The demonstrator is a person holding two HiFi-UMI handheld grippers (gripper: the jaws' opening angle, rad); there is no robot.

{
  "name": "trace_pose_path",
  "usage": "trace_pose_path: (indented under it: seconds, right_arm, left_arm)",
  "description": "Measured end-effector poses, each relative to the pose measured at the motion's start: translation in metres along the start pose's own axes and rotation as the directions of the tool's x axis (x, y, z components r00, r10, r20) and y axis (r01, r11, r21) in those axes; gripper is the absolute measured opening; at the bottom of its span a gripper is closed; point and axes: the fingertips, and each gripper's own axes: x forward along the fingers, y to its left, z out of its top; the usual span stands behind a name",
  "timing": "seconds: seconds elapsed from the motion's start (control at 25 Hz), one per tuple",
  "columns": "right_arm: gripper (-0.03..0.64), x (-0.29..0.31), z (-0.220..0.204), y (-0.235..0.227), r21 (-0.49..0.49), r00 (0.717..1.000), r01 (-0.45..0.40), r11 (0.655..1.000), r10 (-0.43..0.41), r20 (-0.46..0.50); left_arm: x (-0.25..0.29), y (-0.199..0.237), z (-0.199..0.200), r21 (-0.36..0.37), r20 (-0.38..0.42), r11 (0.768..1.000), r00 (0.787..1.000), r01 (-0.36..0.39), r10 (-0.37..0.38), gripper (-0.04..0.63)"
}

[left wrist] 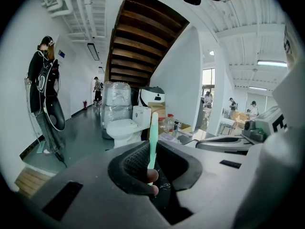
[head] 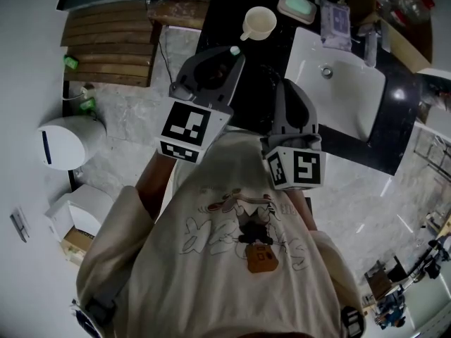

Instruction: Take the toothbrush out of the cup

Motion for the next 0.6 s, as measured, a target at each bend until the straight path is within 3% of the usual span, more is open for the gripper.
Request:
trace_pose_path:
  seconds: [0.4, 0.6]
  right_arm:
    - [0.018, -0.023, -0.011, 0.006, 0.014, 1.000, -0.007, 1.000, 0.007, 0.004]
    - [0.018, -0.038, -0.011, 0.003, 0.015, 0.999, -0.047, 0.999, 0.047, 0.001]
  left_arm:
    - [-0.029, -0.026, -0.025, -0.009, -0.006, 1.000, 1.000, -0.012, 0.012, 0.054]
    - [-0.040, -0.042, -0.031, -0.010, -0.019, 0.998, 0.998, -0.058, 0.058, 0.054]
